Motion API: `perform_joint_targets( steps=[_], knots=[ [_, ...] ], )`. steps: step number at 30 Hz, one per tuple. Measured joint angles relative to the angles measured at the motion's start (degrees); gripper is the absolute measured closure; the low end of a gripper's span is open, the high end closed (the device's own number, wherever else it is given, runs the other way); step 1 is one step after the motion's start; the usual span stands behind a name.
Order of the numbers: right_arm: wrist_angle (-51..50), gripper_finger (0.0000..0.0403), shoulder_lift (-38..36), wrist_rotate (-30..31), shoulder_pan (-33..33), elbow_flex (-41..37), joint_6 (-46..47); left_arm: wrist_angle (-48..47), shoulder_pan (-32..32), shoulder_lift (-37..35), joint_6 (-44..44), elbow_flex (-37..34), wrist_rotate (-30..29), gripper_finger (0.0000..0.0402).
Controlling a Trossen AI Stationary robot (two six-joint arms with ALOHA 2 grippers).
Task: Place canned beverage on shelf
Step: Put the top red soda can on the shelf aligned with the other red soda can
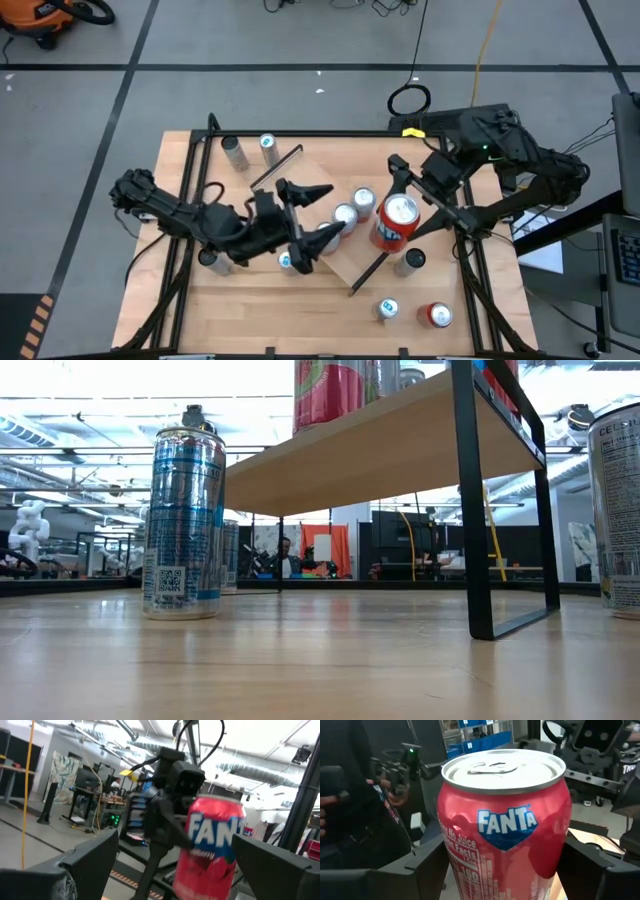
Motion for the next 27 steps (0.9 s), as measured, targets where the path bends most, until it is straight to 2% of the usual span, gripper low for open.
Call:
perform_joint_targets(
  steps=[6, 10, 13, 17, 22, 27],
  knots=[
    [-4.4, 0.0117, 1.1, 3.2, 0.3, 0.0, -1.7, -0.2, 0.1, 5.3, 4.3, 7.7, 1.0, 0.001],
    [-4.6, 0.0117, 1.7, 4.6, 0.3, 0.0, -2.7, -1.9, 0.5, 7.5, 3.1, 11.5, 2.4, 0.001],
    [-4.6, 0.0117, 2.2, 4.7, 0.3, 0.0, -3.4, -6.6, 0.6, 8.4, 1.5, 13.4, 2.7, 0.001],
    [-4.9, 0.0117, 3.2, 4.7, 0.3, 0.0, -3.4, -10.9, 0.7, 9.1, 1.3, 14.4, 2.4, 0.001],
    [-6.9, 0.0117, 4.2, 4.8, 0.3, 0.0, -3.3, -11.6, 1.2, 9.8, 1.2, 14.4, 1.0, 0.001],
    [-7.5, 0.0117, 4.4, 5.5, 0.3, -0.1, -2.6, -15.9, 1.8, 9.8, -3.1, 14.5, 0.9, 0.001]
  ],
)
